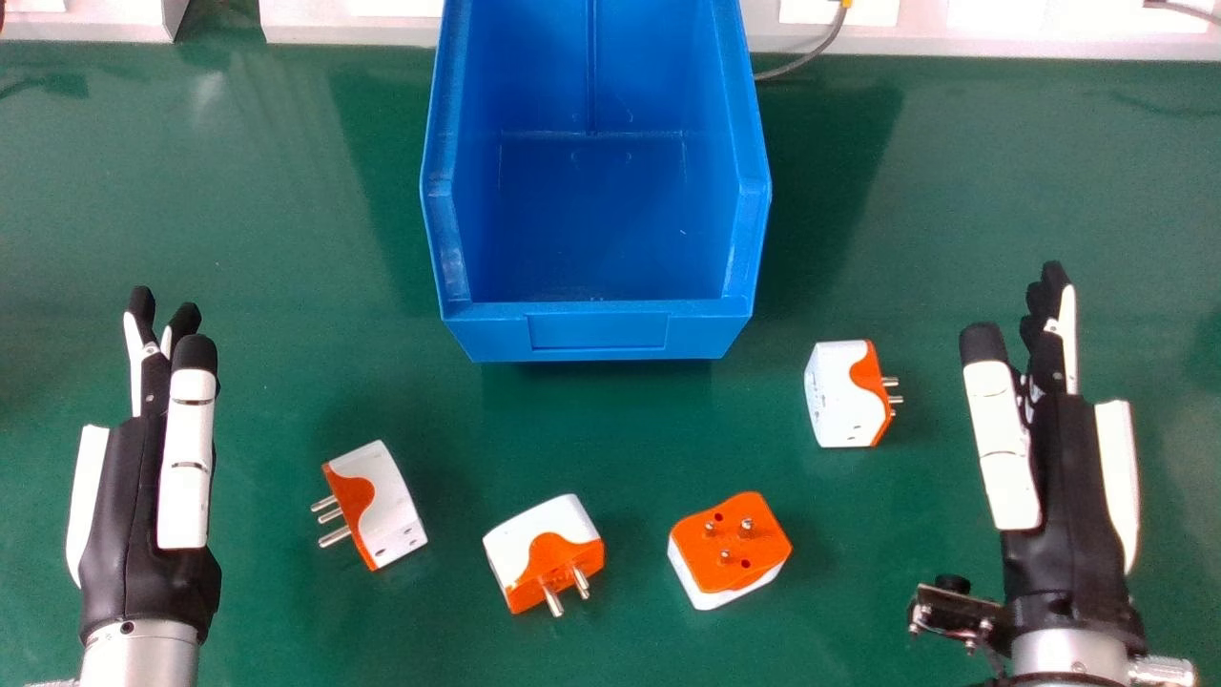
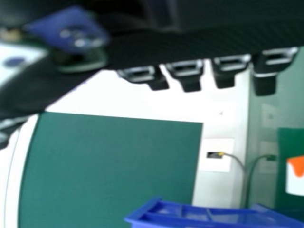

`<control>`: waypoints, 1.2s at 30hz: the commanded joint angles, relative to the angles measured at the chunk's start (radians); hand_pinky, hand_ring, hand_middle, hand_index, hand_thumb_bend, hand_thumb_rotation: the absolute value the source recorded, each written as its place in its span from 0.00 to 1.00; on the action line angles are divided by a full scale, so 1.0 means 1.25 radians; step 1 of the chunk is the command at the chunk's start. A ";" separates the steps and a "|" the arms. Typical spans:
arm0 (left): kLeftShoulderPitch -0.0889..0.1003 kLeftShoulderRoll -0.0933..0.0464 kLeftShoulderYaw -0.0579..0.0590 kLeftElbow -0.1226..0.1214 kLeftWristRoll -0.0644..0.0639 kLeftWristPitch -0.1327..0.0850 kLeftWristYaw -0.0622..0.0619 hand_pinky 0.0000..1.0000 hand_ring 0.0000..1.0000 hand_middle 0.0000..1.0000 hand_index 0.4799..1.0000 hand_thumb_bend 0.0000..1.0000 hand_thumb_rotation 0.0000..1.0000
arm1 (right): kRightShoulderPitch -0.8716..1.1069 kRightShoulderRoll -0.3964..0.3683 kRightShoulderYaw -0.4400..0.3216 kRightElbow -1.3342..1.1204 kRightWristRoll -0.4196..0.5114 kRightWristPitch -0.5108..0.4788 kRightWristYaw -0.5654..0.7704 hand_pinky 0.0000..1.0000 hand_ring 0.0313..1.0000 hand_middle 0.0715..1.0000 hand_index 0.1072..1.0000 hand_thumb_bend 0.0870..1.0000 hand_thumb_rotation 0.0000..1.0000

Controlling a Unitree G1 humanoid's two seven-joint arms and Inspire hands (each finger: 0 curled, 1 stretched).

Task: Pick all objects and put in blue box

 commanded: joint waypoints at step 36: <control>-0.009 0.012 0.009 -0.032 0.017 0.029 0.017 1.00 1.00 1.00 1.00 0.51 1.00 | -0.162 -0.100 0.115 0.001 -0.438 0.350 -0.064 0.64 0.84 0.88 0.85 0.73 0.72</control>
